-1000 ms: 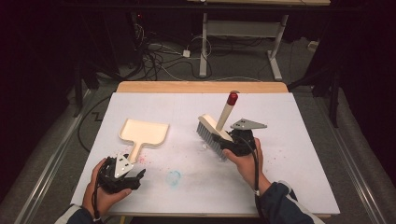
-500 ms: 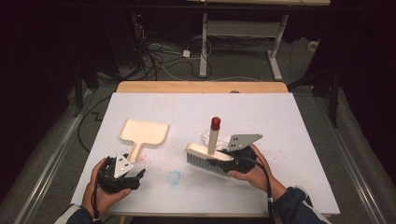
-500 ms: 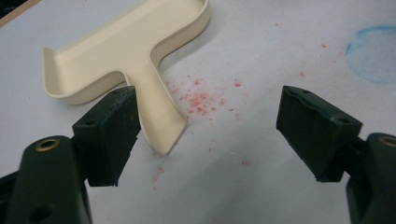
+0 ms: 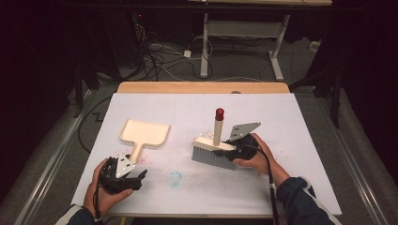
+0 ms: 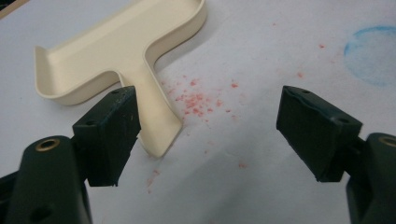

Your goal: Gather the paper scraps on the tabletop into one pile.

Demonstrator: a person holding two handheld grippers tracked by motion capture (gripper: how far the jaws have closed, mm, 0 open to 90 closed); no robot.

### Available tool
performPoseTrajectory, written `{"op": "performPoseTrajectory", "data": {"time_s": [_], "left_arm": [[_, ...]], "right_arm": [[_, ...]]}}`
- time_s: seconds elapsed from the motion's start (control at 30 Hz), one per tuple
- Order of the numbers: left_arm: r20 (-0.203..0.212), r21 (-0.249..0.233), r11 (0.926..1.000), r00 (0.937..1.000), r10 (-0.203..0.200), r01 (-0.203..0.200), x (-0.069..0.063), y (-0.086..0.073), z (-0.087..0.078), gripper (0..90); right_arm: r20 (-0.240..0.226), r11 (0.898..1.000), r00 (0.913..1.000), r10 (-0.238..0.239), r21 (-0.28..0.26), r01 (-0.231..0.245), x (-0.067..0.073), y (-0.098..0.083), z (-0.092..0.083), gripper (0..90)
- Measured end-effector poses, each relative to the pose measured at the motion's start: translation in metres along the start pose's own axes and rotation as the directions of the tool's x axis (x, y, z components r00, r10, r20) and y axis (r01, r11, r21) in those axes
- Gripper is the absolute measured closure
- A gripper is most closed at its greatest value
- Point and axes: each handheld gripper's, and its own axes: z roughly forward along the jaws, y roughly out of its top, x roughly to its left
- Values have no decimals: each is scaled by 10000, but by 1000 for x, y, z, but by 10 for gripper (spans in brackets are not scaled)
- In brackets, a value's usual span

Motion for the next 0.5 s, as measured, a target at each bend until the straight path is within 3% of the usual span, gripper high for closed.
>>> {"op": "performPoseTrajectory", "data": {"time_s": [0.23, 0.37, 0.5], "left_arm": [[90, 69, 9999, 9999, 81, -82, -2, 1, 2, 208], [80, 64, 10000, 10000, 52, -53, -2, 1, 2, 208], [76, 53, 10000, 10000, -5, 5, 0, 1, 2, 208]], "right_arm": [[607, 9999, 9982, 18, -124, -11, -15, 6, 2, 673], [570, 9999, 9984, 52, -129, -45, -17, 13, 0, 673], [756, 9980, 9971, 24, -629, 24, -26, 29, -8, 673]]}}
